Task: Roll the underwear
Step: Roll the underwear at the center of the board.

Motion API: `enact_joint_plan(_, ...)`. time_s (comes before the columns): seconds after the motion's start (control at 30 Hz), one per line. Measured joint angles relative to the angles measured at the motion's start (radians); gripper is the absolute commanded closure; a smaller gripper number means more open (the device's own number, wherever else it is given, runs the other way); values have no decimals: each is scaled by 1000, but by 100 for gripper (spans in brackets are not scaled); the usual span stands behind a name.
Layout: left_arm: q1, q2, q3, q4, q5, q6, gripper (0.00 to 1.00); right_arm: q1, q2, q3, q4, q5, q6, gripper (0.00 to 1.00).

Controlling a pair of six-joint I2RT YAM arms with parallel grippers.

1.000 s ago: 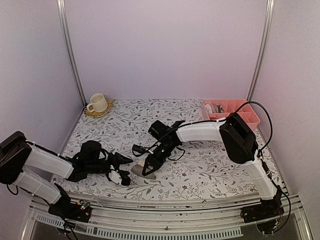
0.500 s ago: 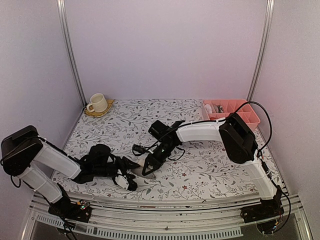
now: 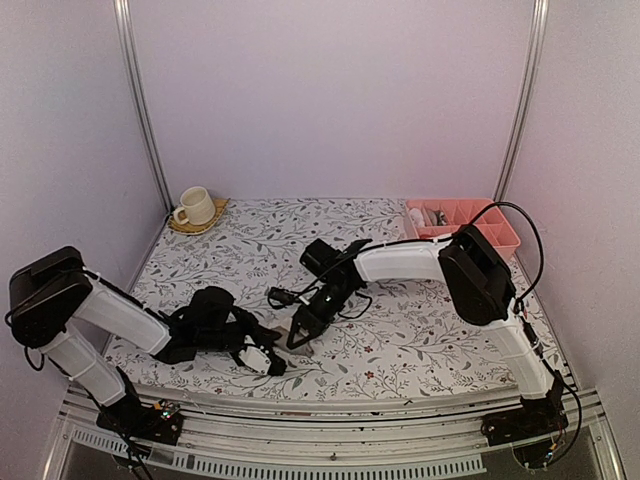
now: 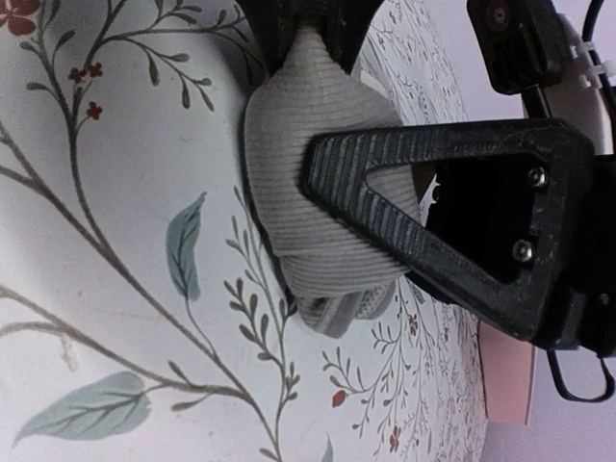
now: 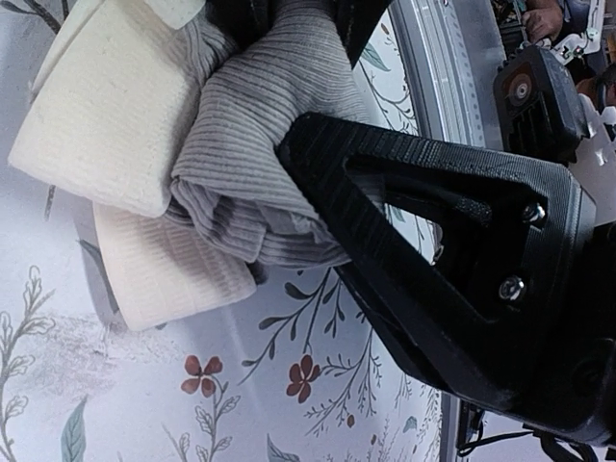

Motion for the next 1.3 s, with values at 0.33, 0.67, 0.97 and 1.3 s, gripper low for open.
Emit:
enact_joint_plan(0.33, 15, -40, 179, -379, 49, -130, 100, 6, -159, -138, 34, 140, -28, 50)
enact_joint_plan(0.67, 73, 29, 365, -690, 147, -201, 100, -8, -360, -285, 114, 283, -20, 29)
enact_joint_plan(0.97, 103, 115, 484, -833, 208, -240, 100, -38, -297, -238, 144, 307, -19, 22)
enact_joint_plan(1.3, 108, 125, 494, -845, 217, -257, 100, -42, -143, -140, 116, 232, -48, 20)
